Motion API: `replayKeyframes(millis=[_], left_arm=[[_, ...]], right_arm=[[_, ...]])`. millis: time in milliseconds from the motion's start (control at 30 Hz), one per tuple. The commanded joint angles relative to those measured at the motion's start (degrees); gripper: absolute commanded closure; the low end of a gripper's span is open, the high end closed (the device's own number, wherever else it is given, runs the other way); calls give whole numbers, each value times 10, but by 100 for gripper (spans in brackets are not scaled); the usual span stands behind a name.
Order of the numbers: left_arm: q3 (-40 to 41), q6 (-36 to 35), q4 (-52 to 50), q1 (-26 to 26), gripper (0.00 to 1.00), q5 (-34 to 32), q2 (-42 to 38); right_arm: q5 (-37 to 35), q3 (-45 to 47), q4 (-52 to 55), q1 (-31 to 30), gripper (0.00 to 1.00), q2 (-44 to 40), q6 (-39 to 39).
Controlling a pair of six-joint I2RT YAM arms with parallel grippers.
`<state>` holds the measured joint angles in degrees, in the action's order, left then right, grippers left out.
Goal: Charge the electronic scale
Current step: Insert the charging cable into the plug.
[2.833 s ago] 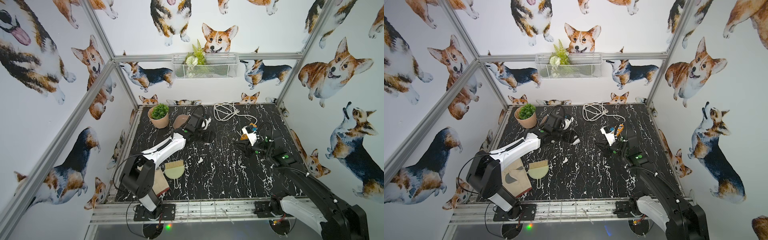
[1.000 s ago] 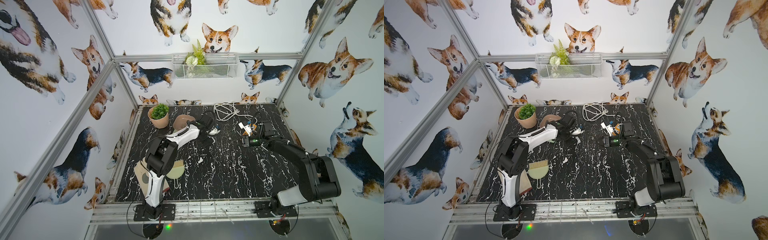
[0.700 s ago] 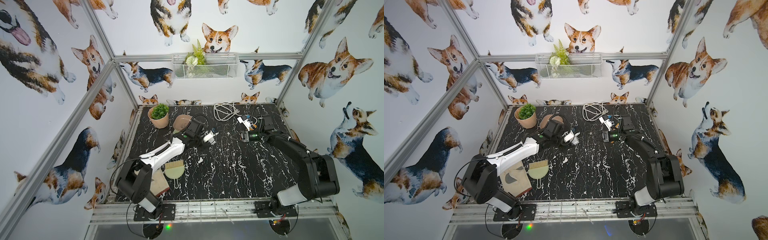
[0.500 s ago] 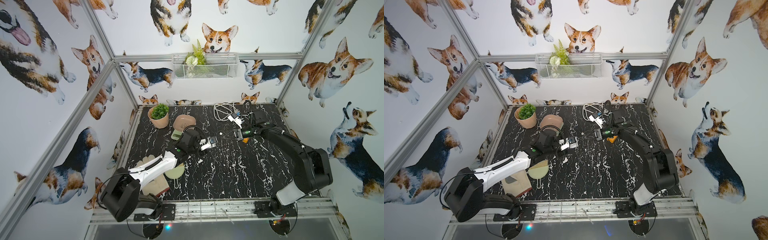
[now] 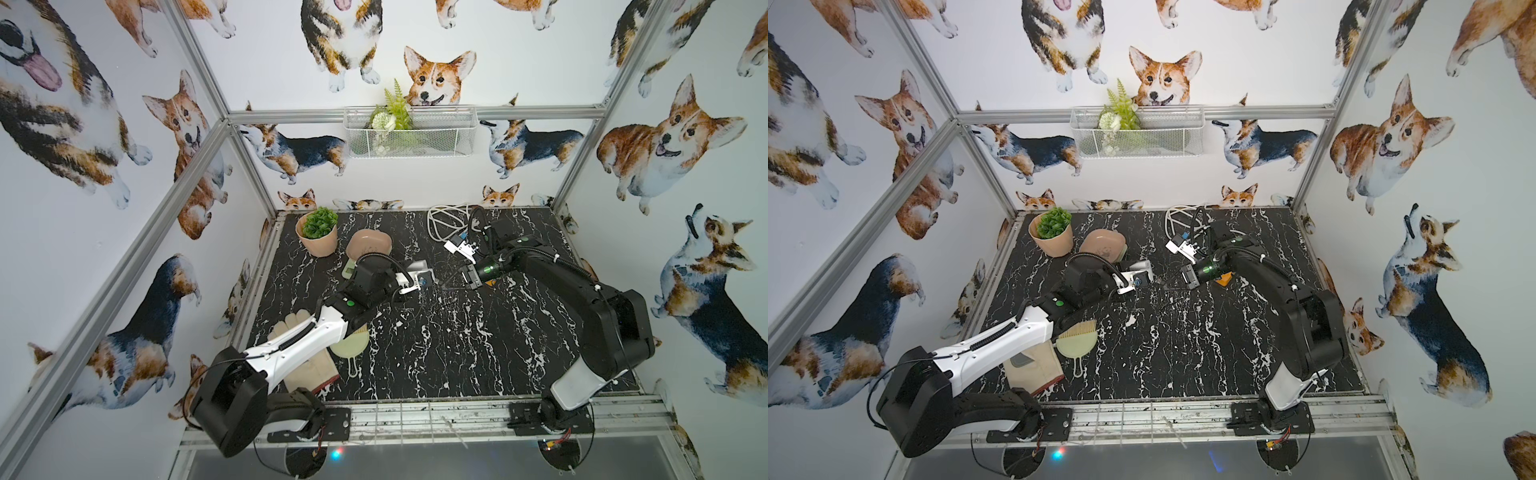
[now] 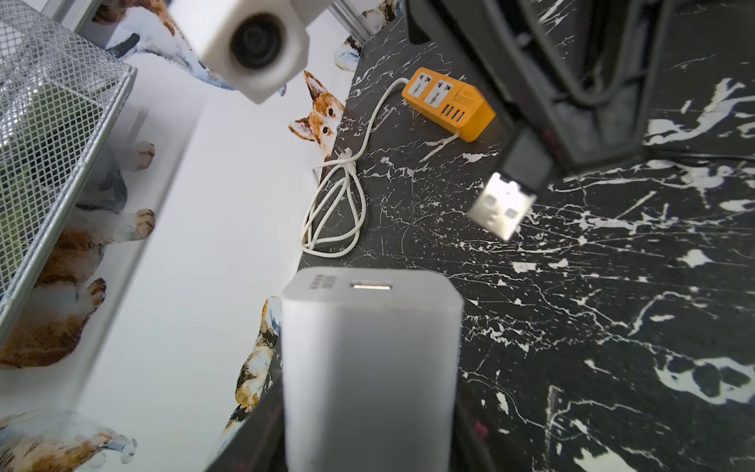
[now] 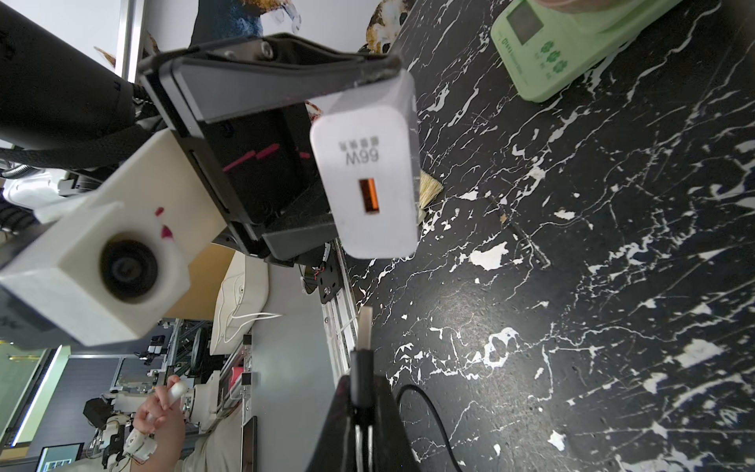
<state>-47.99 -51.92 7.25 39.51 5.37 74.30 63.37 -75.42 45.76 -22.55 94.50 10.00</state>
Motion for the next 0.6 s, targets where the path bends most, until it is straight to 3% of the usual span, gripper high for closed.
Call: replayKeyframes(millis=[0, 567], left_arm=[[-3, -37, -12, 1, 95, 19, -9], [-28, -41, -46, 14, 97, 40, 0]], right_arm=[[-13, -22, 51, 0, 100, 5, 39], [-6, -108, 147, -6, 100, 57, 100]])
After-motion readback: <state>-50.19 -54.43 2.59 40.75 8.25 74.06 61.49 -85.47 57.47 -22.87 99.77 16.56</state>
